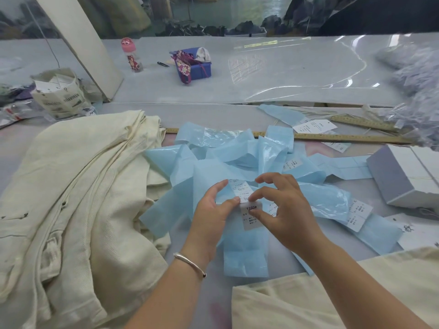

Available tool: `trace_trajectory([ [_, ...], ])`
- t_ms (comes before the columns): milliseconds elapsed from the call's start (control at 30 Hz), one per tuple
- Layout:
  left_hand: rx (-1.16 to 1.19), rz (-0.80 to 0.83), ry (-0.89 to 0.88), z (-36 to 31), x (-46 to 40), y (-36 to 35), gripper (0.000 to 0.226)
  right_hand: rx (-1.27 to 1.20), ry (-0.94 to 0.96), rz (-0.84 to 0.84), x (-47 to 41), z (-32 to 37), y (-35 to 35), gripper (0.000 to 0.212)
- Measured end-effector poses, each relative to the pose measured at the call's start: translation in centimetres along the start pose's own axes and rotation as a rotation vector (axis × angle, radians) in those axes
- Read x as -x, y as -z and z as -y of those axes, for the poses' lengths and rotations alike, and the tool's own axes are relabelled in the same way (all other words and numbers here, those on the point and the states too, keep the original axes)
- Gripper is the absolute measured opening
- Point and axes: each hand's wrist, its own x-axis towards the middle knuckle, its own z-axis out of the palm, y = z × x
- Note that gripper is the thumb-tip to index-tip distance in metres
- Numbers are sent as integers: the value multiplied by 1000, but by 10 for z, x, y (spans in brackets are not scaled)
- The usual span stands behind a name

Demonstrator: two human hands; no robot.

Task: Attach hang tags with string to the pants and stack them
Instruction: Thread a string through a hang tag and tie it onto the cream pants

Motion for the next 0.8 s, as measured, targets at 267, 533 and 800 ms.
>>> trace_trajectory([
  [267,-56,-41,22,0,-5,1,44,-7,65,-50,5,10,7,13],
  [533,-286,-439,-70,-8,-15,28,9,-456,-136,-149,56,16,47,16],
  [800,-711,-357,85,-10,31,21,12,-831,-604,-292,109,-28,91,8],
])
